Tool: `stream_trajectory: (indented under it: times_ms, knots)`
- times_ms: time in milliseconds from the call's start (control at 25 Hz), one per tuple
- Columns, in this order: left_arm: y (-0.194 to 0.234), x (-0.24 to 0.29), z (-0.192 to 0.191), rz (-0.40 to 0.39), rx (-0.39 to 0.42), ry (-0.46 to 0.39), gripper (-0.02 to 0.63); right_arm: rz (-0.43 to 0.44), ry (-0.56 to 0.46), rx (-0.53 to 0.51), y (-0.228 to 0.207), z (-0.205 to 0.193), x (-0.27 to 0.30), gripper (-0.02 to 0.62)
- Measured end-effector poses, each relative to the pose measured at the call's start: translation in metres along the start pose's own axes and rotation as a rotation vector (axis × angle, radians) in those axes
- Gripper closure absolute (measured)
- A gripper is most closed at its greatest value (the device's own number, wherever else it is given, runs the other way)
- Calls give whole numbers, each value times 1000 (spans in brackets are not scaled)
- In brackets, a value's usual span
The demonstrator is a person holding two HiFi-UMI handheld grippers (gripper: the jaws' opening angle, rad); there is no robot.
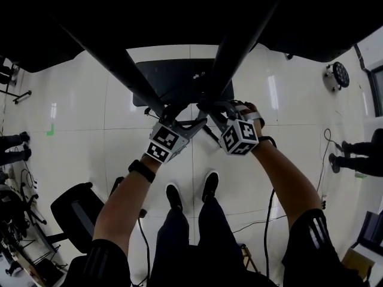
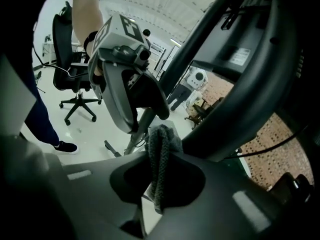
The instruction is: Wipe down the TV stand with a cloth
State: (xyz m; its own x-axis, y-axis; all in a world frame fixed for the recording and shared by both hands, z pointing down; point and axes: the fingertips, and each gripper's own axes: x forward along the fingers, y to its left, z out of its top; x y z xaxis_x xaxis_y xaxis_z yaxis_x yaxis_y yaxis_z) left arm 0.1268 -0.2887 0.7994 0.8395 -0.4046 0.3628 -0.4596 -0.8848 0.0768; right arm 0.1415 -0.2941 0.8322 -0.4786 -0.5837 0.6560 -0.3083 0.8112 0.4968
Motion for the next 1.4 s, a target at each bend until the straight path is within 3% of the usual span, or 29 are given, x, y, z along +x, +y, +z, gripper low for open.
stream_trajectory:
  times_ms: [480,760,920,1200,1400]
  knots:
    - [8,31,-81,5,-66,65,278,81,110,37,52,-59,66,568]
    - [14,30,-99,9,-98,78,278,122,157,54,69,-73,88,568]
    - [10,18,-93,15,-117,58,278,112,113,219,69,-59,80,568]
    - [-4,-39,-46,28,-123,-28,278,-2,-113,683,51,9,21,568]
    - [-36,-111,7,-17,-38,-91,278,-94,-253,759,36,80,-53,568]
